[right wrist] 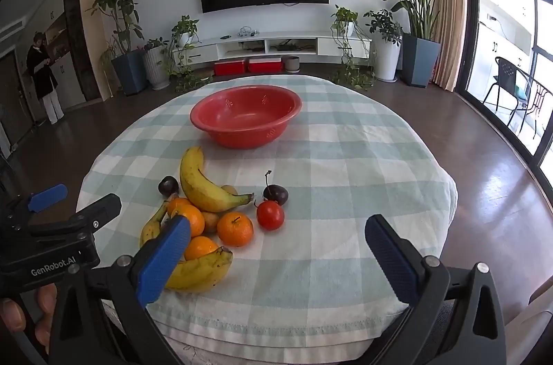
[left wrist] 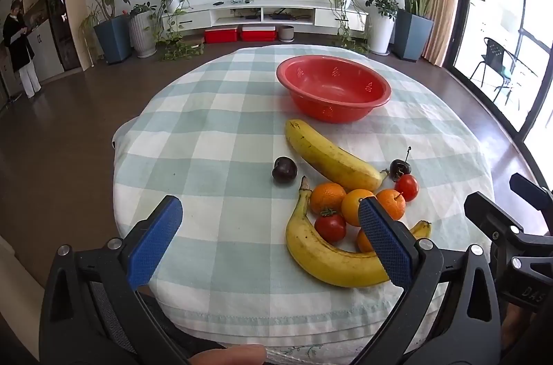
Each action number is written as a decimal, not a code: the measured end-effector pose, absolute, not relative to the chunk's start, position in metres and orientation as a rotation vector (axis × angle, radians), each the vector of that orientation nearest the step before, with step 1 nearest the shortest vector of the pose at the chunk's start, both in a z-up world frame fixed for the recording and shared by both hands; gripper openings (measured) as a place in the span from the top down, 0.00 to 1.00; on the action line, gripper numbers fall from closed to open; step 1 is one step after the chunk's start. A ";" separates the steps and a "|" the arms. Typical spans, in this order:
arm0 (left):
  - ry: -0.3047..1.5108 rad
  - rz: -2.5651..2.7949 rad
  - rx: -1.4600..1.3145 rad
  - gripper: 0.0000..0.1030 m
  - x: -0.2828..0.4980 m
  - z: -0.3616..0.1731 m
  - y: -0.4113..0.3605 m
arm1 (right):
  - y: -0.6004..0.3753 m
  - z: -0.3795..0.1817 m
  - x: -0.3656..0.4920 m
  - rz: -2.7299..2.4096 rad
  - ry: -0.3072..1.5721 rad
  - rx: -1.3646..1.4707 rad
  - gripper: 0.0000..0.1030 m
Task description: Organize fruits
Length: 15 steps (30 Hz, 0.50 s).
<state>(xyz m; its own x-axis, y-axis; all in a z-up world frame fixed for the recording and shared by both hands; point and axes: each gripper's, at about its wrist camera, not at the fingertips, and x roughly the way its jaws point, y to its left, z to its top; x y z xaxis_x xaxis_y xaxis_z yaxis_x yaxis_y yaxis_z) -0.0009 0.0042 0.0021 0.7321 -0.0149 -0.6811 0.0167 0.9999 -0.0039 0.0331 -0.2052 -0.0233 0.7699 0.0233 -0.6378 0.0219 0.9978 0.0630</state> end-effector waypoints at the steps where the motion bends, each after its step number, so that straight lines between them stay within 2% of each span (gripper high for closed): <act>1: 0.751 -0.017 0.002 0.00 -0.002 0.004 0.004 | -0.206 -0.023 0.033 0.000 0.695 0.070 0.00; 15: 0.752 -0.017 0.001 0.00 -0.003 0.001 0.004 | -0.209 -0.035 0.039 -0.023 0.739 0.079 0.00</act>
